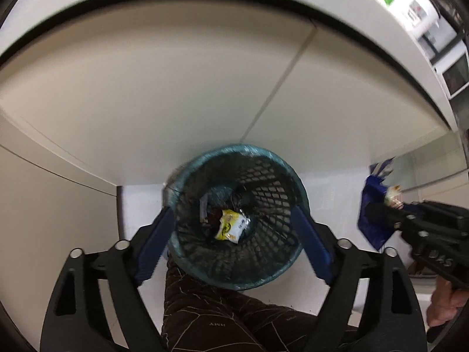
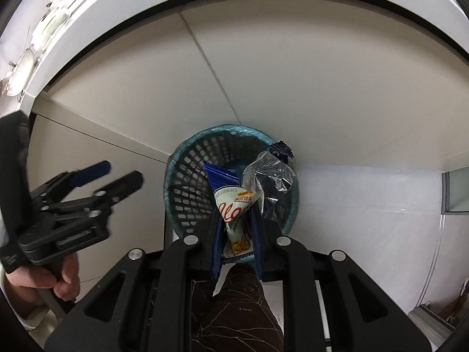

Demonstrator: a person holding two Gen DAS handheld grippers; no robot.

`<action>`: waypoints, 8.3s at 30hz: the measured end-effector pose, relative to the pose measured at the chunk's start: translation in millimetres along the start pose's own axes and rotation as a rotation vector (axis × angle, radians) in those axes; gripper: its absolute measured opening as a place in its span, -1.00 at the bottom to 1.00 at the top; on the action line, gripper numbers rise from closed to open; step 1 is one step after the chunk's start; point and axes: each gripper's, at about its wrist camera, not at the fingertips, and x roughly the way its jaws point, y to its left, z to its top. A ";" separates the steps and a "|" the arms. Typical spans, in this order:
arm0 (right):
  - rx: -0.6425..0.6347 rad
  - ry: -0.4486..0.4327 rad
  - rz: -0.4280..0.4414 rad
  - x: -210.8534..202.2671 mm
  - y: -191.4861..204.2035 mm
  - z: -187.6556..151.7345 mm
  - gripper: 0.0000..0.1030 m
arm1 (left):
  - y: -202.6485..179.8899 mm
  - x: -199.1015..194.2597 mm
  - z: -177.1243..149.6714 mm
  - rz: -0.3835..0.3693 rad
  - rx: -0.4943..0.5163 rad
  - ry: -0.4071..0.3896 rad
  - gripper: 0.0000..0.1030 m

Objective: Collect trash
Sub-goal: 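Open the left tool over the wastebasket while the right tool releases the blue packet, then raise both tools back over the counter, then grasp the white tissue with the left tool while the right tool grasps the pill bottle, then carry the white tissue and pill bottle down over the wastebasket, then open the left tool to drop the tissue while the right tool releases the bottle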

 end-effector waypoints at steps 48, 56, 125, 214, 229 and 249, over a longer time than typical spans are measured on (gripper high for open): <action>0.078 -0.212 -0.050 -48.3 -5.9 20.8 0.85 | 22.8 -80.9 26.9 0.062 -0.016 -0.143 0.89; 0.098 -0.372 -0.108 -119.5 -26.9 58.4 0.85 | -12.6 -111.4 68.4 0.022 0.030 -0.206 0.89; 0.284 -0.423 -0.263 -148.0 -121.1 262.1 -0.23 | -93.8 -47.1 253.8 0.038 0.212 -0.147 -0.85; -0.047 -0.274 -0.034 -87.7 -1.6 15.2 -0.23 | -24.8 -56.7 24.1 0.017 0.106 -0.095 -0.85; -0.008 -0.148 -0.083 -40.7 -18.5 -9.0 -0.23 | -33.7 -2.4 6.8 -0.010 0.114 0.025 -0.85; 0.008 -0.140 -0.094 -34.8 -24.3 -13.8 -0.23 | -53.1 25.7 -1.8 -0.042 0.136 0.063 -0.25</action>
